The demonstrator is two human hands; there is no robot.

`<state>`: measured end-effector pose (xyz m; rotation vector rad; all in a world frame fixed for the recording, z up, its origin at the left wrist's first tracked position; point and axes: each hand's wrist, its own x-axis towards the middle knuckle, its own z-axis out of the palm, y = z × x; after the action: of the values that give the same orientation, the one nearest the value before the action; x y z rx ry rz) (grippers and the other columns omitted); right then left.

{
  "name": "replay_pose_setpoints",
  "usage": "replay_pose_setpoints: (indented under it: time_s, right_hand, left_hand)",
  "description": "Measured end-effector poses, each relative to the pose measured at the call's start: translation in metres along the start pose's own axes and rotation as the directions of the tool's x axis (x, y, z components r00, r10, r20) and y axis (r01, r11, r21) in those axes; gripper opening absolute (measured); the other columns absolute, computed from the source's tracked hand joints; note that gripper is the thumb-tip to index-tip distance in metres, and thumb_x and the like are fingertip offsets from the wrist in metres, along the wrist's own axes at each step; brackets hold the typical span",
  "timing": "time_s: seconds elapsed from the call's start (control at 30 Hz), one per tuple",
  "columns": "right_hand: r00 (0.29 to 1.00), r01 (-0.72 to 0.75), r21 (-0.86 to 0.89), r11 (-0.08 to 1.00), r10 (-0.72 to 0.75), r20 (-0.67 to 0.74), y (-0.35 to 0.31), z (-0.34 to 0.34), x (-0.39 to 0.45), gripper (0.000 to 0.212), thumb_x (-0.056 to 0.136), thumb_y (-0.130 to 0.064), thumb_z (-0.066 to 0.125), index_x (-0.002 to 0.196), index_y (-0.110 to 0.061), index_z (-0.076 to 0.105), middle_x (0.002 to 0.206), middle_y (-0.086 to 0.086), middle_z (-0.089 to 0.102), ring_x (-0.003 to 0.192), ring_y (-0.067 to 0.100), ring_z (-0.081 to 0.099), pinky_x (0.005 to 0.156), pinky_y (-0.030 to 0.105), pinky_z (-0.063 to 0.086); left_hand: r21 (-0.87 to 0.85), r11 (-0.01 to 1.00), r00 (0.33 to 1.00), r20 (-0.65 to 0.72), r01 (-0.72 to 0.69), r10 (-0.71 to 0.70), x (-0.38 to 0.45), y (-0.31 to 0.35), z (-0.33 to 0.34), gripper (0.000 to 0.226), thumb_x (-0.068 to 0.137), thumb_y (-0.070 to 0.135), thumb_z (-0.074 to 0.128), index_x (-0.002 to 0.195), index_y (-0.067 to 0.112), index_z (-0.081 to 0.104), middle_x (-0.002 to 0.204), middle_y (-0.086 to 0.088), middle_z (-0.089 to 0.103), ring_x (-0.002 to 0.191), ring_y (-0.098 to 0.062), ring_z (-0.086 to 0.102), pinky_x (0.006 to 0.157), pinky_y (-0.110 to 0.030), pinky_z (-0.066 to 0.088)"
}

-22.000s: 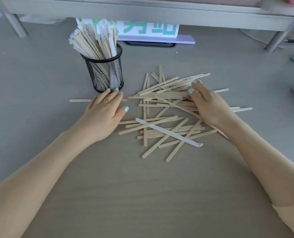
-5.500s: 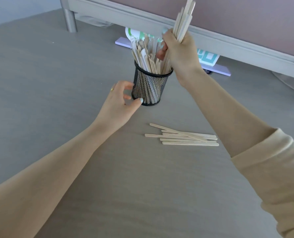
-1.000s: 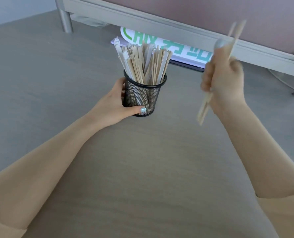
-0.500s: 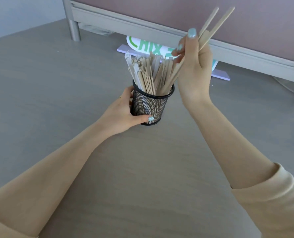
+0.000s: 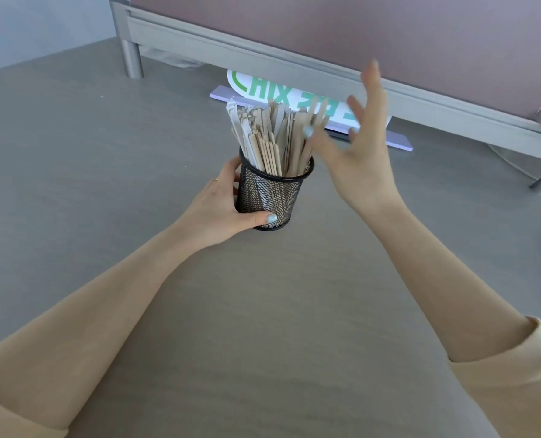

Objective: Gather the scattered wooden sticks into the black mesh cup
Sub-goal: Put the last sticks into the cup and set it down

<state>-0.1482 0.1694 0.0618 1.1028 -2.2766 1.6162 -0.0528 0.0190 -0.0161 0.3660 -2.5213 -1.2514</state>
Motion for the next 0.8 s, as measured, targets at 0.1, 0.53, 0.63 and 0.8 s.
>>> replay_pose_setpoints:
  time_s: [0.1, 0.53, 0.63, 0.8]
  right_hand:
    - [0.988, 0.156, -0.114, 0.981, -0.155, 0.022, -0.008, -0.007, 0.004, 0.057, 0.096, -0.02, 0.038, 0.145, -0.009, 0.012, 0.155, 0.002, 0.014, 0.143, 0.014, 0.015, 0.118, 0.025, 0.015]
    - [0.992, -0.105, 0.166, 0.98, 0.092, 0.084, -0.006, -0.004, -0.036, 0.049, 0.097, -0.02, 0.038, 0.143, -0.028, 0.022, 0.148, -0.017, 0.027, 0.138, 0.003, 0.027, 0.113, 0.021, 0.024]
    - [0.922, -0.387, 0.303, 0.871, 0.363, 0.134, 0.001, 0.012, -0.065, 0.045, 0.094, -0.01, 0.044, 0.137, -0.02, 0.034, 0.135, -0.011, 0.045, 0.123, 0.005, 0.044, 0.104, 0.023, 0.035]
    - [0.879, -0.453, 0.344, 0.823, 0.345, 0.33, 0.006, 0.035, -0.094, 0.062, 0.09, -0.005, 0.051, 0.142, -0.02, 0.023, 0.122, -0.022, 0.049, 0.108, -0.02, 0.047, 0.1, 0.013, 0.038]
  left_hand:
    - [0.001, 1.0, 1.0, 0.011, -0.004, 0.004, 0.001, -0.001, 0.0, 0.095, 0.065, 0.046, 0.075, 0.14, 0.026, 0.019, 0.119, 0.014, 0.042, 0.111, -0.014, 0.05, 0.098, -0.041, 0.043]
    - [0.016, 0.999, 0.999, 0.035, 0.029, -0.029, 0.002, -0.003, -0.001, 0.082, 0.064, 0.051, 0.07, 0.133, 0.026, 0.032, 0.132, 0.006, 0.051, 0.121, -0.018, 0.048, 0.1, -0.045, 0.042]
    - [-0.091, 0.995, 0.998, 0.043, 0.044, -0.041, 0.002, -0.001, 0.0, 0.076, 0.072, 0.039, 0.074, 0.133, 0.021, 0.031, 0.134, 0.006, 0.047, 0.123, -0.008, 0.042, 0.098, -0.029, 0.037]
    - [-0.311, 0.948, 0.996, 0.074, 0.062, -0.041, -0.005, 0.011, 0.008, 0.083, 0.08, 0.024, 0.068, 0.139, 0.019, 0.01, 0.131, 0.01, 0.038, 0.107, 0.004, 0.045, 0.085, -0.014, 0.041]
